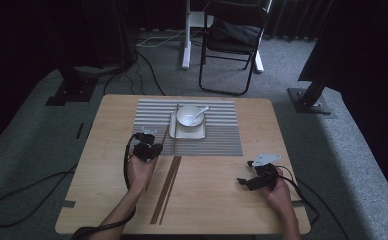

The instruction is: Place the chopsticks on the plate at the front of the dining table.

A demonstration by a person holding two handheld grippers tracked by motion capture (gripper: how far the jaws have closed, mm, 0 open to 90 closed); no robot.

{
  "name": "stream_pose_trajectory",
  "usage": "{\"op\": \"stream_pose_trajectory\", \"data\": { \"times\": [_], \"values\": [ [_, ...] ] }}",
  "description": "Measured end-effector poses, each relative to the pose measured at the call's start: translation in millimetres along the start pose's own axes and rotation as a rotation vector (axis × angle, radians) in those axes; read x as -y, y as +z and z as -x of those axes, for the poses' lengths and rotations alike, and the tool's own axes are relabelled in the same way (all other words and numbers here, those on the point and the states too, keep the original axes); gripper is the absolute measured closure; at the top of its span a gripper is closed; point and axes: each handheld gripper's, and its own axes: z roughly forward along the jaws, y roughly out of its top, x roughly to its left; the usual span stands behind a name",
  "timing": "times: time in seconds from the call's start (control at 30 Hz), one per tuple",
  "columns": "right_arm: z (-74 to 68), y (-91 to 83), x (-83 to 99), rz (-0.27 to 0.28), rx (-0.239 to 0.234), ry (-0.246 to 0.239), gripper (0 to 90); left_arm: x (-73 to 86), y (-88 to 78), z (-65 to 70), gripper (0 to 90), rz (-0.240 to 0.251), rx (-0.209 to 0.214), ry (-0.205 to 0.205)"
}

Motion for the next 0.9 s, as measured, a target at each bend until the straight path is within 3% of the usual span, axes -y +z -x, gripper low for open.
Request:
{"op": "stream_pose_trajectory", "data": {
  "times": [0.9],
  "values": [
    [0.0,0.0,0.0,0.0,0.0,0.0,12.1,-14.3,12.4,-10.8,84.0,-0.005,-0.007,-0.041]
  ]
}}
